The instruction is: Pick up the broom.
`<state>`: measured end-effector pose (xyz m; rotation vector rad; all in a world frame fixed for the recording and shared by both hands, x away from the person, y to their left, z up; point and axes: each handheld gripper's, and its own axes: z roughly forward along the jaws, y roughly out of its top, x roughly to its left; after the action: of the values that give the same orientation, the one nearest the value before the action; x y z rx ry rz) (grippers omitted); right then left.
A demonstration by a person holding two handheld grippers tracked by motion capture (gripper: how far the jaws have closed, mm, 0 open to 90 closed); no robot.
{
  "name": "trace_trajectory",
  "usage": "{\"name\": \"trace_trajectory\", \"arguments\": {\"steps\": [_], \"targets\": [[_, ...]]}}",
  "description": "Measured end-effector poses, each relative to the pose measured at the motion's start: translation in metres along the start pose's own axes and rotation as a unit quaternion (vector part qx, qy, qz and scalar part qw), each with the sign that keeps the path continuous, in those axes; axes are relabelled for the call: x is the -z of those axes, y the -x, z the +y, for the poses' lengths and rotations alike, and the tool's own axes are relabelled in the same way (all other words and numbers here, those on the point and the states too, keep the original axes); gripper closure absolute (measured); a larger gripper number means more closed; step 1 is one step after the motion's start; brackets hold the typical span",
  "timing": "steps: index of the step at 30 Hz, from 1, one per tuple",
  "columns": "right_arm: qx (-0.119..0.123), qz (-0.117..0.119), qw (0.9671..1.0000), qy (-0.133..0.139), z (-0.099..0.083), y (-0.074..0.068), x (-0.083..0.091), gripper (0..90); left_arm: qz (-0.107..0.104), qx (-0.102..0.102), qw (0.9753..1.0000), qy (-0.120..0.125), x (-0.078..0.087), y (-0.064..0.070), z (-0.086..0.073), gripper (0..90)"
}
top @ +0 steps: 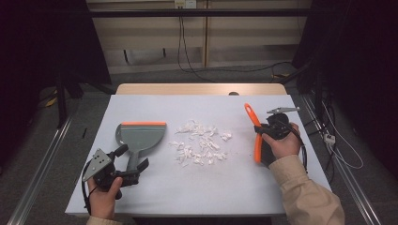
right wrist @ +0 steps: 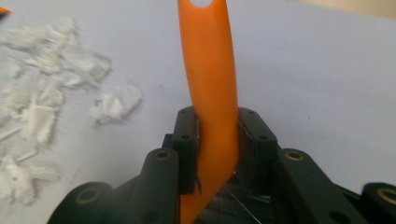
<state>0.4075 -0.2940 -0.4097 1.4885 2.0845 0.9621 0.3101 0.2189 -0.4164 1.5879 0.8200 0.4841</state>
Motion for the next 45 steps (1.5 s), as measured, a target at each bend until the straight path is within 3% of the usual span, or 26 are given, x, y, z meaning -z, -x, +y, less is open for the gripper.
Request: {"name": "trace_trajectory", "arguments": {"steps": [3, 5, 10, 12, 16, 18, 21, 23, 26, 27, 28, 29, 30, 31, 34, 35, 37, 39, 41, 42, 45], "targets": [[0.005, 0.01, 0.9998, 0.019, 0.0, -0.004, 0.008, 71.5, -0.01, -0.005, 0.9999, 0.002, -0.005, 0.008, 0.004, 3.7], [0.012, 0.018, 0.9986, 0.048, -0.004, -0.009, 0.016, 71.5, -0.025, -0.012, 0.9996, 0.001, -0.012, 0.014, 0.009, 3.7], [0.01, 0.042, 0.9949, 0.091, -0.008, -0.015, 0.026, 71.7, -0.055, 0.001, 0.9985, -0.002, -0.033, 0.025, 0.016, 3.3], [0.012, 0.052, 0.9936, 0.099, -0.009, -0.02, 0.03, 71.7, -0.07, 0.006, 0.9975, -0.012, -0.048, 0.031, 0.019, 3.4], [0.024, 0.069, 0.9912, 0.11, -0.01, -0.031, 0.032, 71.8, -0.082, 0.006, 0.9966, -0.008, -0.066, 0.039, 0.023, 4.3], [0.026, 0.076, 0.9899, 0.117, -0.01, -0.035, 0.032, 71.8, -0.087, -0.003, 0.9961, -0.011, -0.075, 0.044, 0.023, 5.6], [0.026, 0.083, 0.9888, 0.121, -0.01, -0.041, 0.033, 71.8, -0.103, -0.004, 0.9944, -0.022, -0.091, 0.051, 0.021, 7.4], [0.028, 0.095, 0.9863, 0.132, -0.008, -0.049, 0.034, 71.8, -0.115, 0.003, 0.993, -0.028, -0.101, 0.056, 0.019, 10.8], [0.036, 0.11, 0.9837, 0.138, -0.002, -0.06, 0.034, 71.9, -0.141, 0.019, 0.9889, -0.044, -0.116, 0.062, 0.015, 13.9], [0.037, 0.115, 0.9827, 0.141, 0.001, -0.065, 0.034, 71.9, -0.158, 0.024, 0.9853, -0.059, -0.127, 0.068, 0.011, 15.5], [0.037, 0.115, 0.9827, 0.141, 0.001, -0.065, 0.034, 71.9, -0.158, 0.024, 0.9853, -0.059, -0.127, 0.068, 0.011, 17.4], [0.045, 0.126, 0.9809, 0.141, 0.006, -0.075, 0.032, 71.9, -0.167, 0.025, 0.9834, -0.066, -0.133, 0.072, 0.008, 19.3], [0.05, 0.13, 0.9802, 0.141, 0.009, -0.081, 0.031, 71.9, -0.18, 0.022, 0.9798, -0.084, -0.145, 0.081, 0.002, 21.3], [0.054, 0.134, 0.9794, 0.141, 0.012, -0.086, 0.029, 71.9, -0.18, 0.022, 0.9798, -0.084, -0.145, 0.081, 0.002, 24.3], [0.061, 0.148, 0.9767, 0.143, 0.021, -0.102, 0.025, 71.9, -0.206, 0.016, 0.9713, -0.119, -0.164, 0.095, -0.006, 31.9], [0.065, 0.148, 0.9765, 0.142, 0.025, -0.107, 0.025, 71.9, -0.206, 0.016, 0.9713, -0.119, -0.164, 0.095, -0.006, 34.3], [0.071, 0.151, 0.9754, 0.144, 0.031, -0.116, 0.024, 71.9, -0.21, 0.014, 0.9674, -0.141, -0.167, 0.102, -0.01, 38.9], [0.072, 0.155, 0.9746, 0.144, 0.036, -0.123, 0.022, 71.8, -0.207, 0.011, 0.9676, -0.144, -0.167, 0.102, -0.01, 51.7], [0.071, 0.163, 0.9734, 0.145, 0.04, -0.129, 0.02, 71.8, -0.2, 0.022, 0.9688, -0.144, -0.167, 0.1, -0.009, 63.9], [0.078, 0.158, 0.9734, 0.147, 0.041, -0.132, 0.019, 71.8, -0.187, 0.024, 0.9709, -0.148, -0.165, 0.098, -0.008, 66.0], [0.084, 0.156, 0.974, 0.141, 0.044, -0.137, 0.017, 71.6, -0.177, 0.029, 0.9717, -0.154, -0.163, 0.096, -0.008, 66.9]]}}
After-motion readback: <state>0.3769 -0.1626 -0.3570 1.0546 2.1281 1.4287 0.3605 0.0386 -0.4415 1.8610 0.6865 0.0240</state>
